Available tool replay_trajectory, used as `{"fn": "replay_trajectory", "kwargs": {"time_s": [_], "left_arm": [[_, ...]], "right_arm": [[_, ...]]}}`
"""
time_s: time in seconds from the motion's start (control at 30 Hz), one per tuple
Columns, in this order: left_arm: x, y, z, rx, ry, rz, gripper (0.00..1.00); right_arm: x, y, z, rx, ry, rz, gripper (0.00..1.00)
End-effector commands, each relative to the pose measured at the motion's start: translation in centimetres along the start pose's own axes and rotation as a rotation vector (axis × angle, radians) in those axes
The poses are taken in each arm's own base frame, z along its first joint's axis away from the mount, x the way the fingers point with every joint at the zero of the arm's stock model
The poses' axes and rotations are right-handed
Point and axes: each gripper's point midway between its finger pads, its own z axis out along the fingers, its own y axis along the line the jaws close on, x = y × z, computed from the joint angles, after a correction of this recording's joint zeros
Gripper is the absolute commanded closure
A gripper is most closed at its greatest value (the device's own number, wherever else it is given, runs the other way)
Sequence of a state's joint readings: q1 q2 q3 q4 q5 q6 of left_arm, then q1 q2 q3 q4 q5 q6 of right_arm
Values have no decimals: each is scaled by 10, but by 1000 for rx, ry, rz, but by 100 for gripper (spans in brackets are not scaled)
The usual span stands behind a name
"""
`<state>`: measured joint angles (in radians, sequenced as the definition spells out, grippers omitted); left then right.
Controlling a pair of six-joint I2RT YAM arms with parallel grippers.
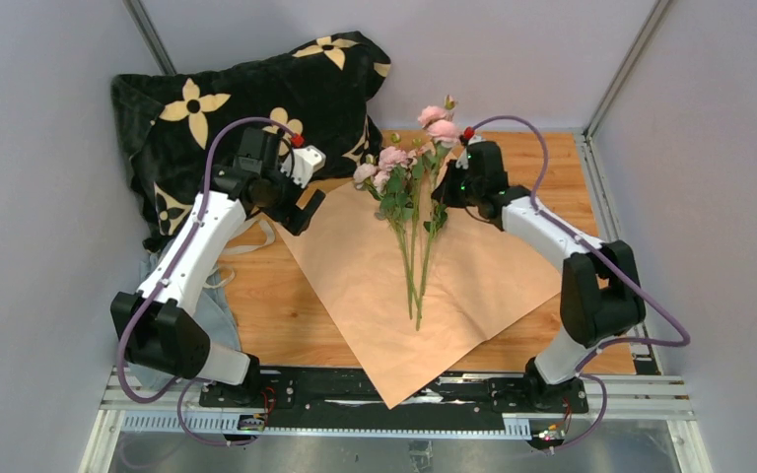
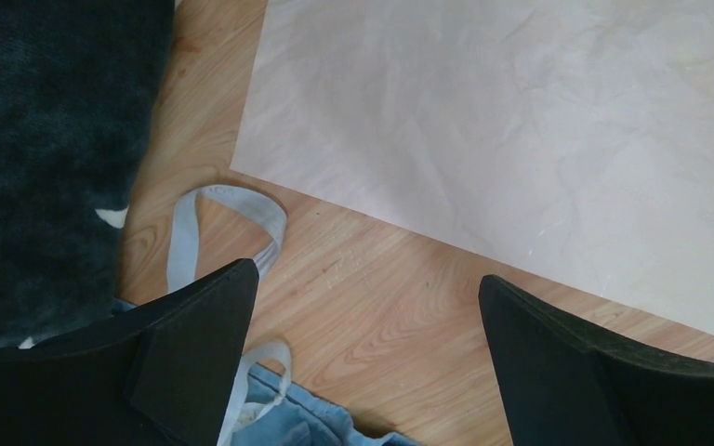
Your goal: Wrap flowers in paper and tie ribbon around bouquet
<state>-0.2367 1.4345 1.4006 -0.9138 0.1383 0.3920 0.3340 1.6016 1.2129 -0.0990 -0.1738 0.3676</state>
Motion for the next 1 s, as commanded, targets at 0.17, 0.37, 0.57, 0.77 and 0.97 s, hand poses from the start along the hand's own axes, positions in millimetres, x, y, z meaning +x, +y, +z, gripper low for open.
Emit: {"fn": "replay_trajectory", "kwargs": {"time_s": [0.17, 0.37, 0.57, 0.77, 0.97], "left_arm": [[9, -5, -15, 4, -18, 52, 0], [20, -10, -22, 7, -3, 59, 0], [18, -27, -43, 72, -58, 98, 0], [53, -87, -55, 279, -78, 263, 1], [94, -122, -75, 360, -126, 488, 1]], "right_arm": [[48, 43, 75, -88, 74, 190, 100], [62, 26, 76, -25, 175, 59, 94], [46, 39, 43, -38, 260, -48, 54], [69, 84, -39, -313, 298, -331, 37], [149, 141, -130, -670, 132, -1214, 26]]}}
